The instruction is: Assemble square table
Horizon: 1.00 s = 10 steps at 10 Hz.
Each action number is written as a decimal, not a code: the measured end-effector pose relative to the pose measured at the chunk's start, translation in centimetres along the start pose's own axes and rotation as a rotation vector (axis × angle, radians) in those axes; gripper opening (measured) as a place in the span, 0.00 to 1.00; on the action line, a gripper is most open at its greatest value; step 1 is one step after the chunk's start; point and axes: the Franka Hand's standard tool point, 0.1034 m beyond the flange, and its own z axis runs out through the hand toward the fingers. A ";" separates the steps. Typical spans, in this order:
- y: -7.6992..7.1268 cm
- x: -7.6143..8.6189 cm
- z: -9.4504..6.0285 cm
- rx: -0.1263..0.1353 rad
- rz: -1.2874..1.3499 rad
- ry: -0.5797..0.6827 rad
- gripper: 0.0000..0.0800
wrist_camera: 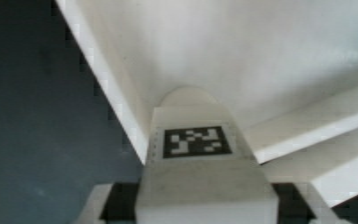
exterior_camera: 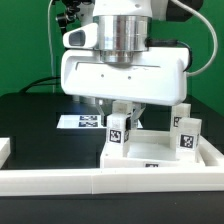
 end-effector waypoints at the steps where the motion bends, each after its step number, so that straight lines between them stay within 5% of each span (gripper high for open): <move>1: 0.2 0.2 -0.1 -0.004 0.045 0.004 0.37; 5: 0.6 0.2 0.1 -0.012 0.057 0.005 0.39; 6: 0.5 0.2 0.1 -0.012 0.057 0.005 0.65; 7: 0.4 0.0 -0.1 -0.010 0.047 0.004 0.65; 8: 0.1 -0.4 -0.4 -0.008 0.022 0.004 0.78; 10: -0.5 -1.2 -0.9 -0.012 -0.038 0.009 0.80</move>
Offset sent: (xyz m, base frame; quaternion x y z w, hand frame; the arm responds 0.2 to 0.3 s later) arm 0.0000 0.0000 0.0000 0.0000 0.0000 0.0000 1.0000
